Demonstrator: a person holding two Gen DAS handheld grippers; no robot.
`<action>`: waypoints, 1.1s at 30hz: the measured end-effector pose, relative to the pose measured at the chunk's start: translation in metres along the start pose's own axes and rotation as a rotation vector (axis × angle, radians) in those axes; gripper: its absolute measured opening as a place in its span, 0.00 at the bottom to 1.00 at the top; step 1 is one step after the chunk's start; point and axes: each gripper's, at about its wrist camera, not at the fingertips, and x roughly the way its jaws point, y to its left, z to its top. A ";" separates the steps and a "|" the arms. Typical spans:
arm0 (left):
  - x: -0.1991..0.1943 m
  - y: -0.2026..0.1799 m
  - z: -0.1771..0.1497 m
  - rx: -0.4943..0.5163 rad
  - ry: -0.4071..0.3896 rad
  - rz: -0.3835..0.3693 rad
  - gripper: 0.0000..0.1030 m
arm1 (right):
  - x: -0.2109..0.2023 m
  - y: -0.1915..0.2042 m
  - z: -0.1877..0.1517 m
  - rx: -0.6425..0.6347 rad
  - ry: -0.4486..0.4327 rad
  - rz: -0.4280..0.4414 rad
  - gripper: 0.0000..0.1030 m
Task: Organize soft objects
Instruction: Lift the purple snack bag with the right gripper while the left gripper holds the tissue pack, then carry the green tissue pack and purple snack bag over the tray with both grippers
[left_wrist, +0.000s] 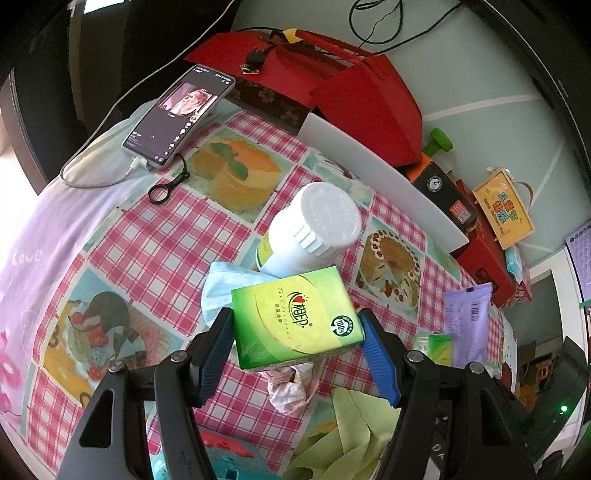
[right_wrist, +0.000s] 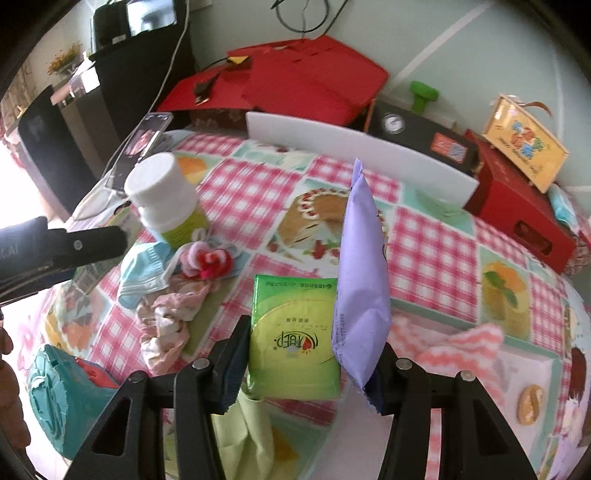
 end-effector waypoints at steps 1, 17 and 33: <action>0.000 -0.002 0.000 0.005 -0.001 0.000 0.66 | -0.003 -0.004 -0.001 0.010 -0.005 -0.002 0.55; -0.002 -0.040 -0.011 0.109 0.004 -0.014 0.66 | -0.032 -0.052 -0.027 0.138 -0.018 -0.049 0.55; -0.001 -0.092 -0.032 0.257 0.022 -0.028 0.66 | -0.063 -0.135 -0.075 0.318 -0.014 -0.167 0.55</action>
